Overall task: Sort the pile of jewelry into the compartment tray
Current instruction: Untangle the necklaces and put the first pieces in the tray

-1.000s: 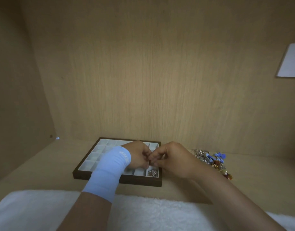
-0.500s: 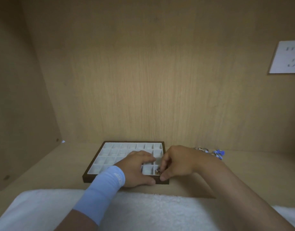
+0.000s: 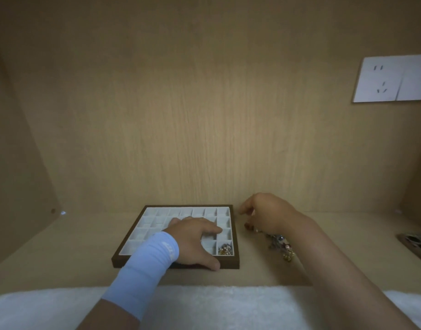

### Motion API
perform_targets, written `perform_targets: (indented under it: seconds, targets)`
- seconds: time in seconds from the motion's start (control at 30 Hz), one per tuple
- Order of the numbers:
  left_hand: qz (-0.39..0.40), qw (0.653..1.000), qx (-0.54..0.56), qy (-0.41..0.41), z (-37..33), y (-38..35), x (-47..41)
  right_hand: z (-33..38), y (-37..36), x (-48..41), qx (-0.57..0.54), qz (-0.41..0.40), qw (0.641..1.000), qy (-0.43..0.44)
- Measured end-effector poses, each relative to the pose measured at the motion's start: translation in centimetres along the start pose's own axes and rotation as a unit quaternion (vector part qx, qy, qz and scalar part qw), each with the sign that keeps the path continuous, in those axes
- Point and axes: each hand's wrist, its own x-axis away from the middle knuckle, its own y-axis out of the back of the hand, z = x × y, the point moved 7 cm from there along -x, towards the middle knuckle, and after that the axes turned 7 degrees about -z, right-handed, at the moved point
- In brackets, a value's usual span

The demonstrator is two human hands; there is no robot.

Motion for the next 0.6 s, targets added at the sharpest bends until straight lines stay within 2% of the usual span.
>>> perform_targets:
  seconds: [0.13, 0.23, 0.33, 0.47, 0.53, 0.6]
  targets:
    - [-0.012, 0.999, -0.033, 0.015, -0.5, 0.2, -0.5, 0.1, -1.7, -0.4, 0.095, -0.007, 0.995, 0.014]
    - [-0.038, 0.997, 0.069, 0.017, -0.8, -0.4, -0.7, 0.2, -2.3, -0.5, 0.124, -0.019, 0.992, 0.017]
    - [-0.049, 0.993, 0.106, 0.004, -1.5, -1.1, -1.0, -0.1, -1.7, -0.7, 0.100, -0.032, 0.995, 0.000]
    - [-0.060, 0.990, 0.127, -0.002, -1.9, -1.4, -1.4, -0.3, 0.7, -0.7, -0.091, -0.088, 0.992, -0.018]
    - [-0.074, 0.985, 0.153, -0.029, -2.4, -1.2, -1.2, 0.4, 1.8, -0.4, -0.223, -0.094, 0.970, -0.025]
    - [-0.130, 0.963, 0.228, -0.067, -3.0, 0.1, -1.0, 1.7, 2.1, 0.0, -0.353, -0.061, 0.933, -0.026]
